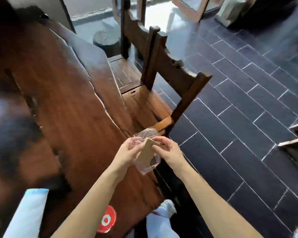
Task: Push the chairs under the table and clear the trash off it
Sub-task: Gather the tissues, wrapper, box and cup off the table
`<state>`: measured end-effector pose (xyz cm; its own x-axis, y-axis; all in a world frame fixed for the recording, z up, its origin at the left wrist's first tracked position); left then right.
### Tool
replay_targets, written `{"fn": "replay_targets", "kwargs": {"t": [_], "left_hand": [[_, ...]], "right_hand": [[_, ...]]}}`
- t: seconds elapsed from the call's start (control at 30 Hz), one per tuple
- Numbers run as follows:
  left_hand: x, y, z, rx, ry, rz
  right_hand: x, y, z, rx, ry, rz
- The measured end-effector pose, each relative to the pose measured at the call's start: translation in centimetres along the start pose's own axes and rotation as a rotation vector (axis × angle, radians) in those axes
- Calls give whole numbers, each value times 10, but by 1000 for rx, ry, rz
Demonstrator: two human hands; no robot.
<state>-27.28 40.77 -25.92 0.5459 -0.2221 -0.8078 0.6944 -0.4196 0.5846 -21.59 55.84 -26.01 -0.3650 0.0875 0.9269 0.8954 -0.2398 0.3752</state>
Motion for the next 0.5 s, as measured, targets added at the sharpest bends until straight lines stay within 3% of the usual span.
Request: {"fn": "replay_targets", "kwargs": {"t": [0.1, 0.27, 0.5], "left_hand": [[27, -12, -68, 78, -279, -31], [92, -31, -167, 94, -680, -89], [206, -60, -253, 120, -891, 31]], "right_hand": [[-45, 30, 63, -184, -8, -67], [-137, 79, 133, -508, -82, -343], [-262, 125, 180, -856, -391, -564]]}}
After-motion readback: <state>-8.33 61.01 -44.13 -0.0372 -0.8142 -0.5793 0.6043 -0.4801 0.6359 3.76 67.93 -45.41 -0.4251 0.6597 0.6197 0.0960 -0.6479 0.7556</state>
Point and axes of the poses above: each hand's wrist, its own y-axis away from the middle knuckle, its own z-axis out of the back of the hand, x = y × z, the point moved 2 cm from there along -y, towards the middle knuckle, and after that the axes turned 6 degrees about -y, right-handed, at the moved point
